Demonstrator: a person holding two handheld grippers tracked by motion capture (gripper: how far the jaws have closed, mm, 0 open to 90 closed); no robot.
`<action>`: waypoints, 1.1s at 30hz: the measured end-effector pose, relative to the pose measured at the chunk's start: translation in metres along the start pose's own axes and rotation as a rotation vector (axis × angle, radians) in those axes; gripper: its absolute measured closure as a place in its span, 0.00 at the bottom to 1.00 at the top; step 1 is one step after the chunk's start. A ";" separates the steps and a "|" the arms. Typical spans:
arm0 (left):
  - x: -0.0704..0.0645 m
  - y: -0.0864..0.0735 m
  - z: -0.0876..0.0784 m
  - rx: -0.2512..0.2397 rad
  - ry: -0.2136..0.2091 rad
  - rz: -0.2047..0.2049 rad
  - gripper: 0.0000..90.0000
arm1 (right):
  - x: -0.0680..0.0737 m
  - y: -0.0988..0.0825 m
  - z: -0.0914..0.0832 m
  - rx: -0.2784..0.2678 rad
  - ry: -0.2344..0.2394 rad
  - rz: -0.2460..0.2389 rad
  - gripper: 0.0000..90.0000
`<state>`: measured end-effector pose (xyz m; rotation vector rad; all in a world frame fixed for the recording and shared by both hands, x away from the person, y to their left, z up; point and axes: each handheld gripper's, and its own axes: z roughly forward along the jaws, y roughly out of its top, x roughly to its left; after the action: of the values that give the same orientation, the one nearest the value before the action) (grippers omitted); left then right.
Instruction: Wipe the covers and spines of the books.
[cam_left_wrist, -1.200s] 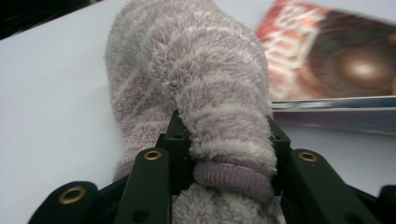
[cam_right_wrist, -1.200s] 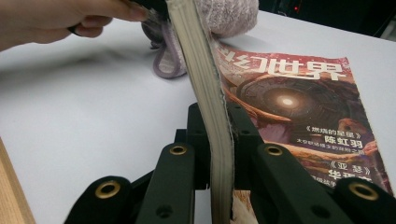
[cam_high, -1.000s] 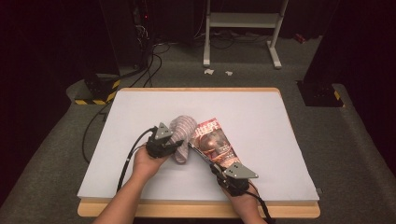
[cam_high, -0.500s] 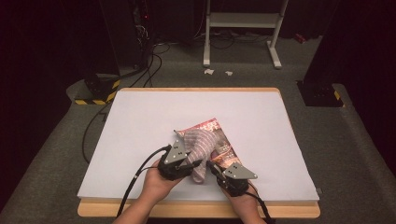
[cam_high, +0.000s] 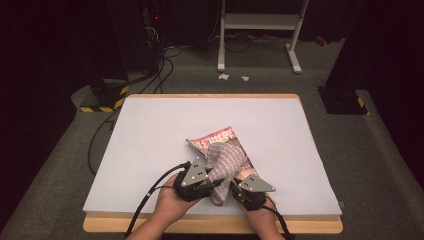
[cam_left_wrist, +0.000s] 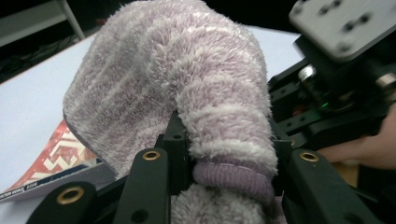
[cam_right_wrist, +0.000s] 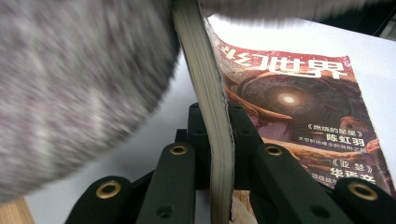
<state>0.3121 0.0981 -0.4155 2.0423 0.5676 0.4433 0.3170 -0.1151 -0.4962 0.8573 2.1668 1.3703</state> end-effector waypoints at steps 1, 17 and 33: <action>0.002 -0.002 0.002 0.004 0.004 0.001 0.70 | 0.000 0.000 0.000 0.001 0.000 0.000 0.92; 0.081 -0.037 0.021 0.096 0.117 -0.133 0.71 | 0.000 0.000 0.002 0.010 0.006 0.009 0.92; 0.143 -0.058 0.039 0.227 0.274 -0.159 0.71 | -0.005 0.000 0.002 -0.017 0.024 0.073 0.93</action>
<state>0.4376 0.1767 -0.4731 2.1438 0.9771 0.5897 0.3214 -0.1175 -0.4968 0.9265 2.1578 1.4392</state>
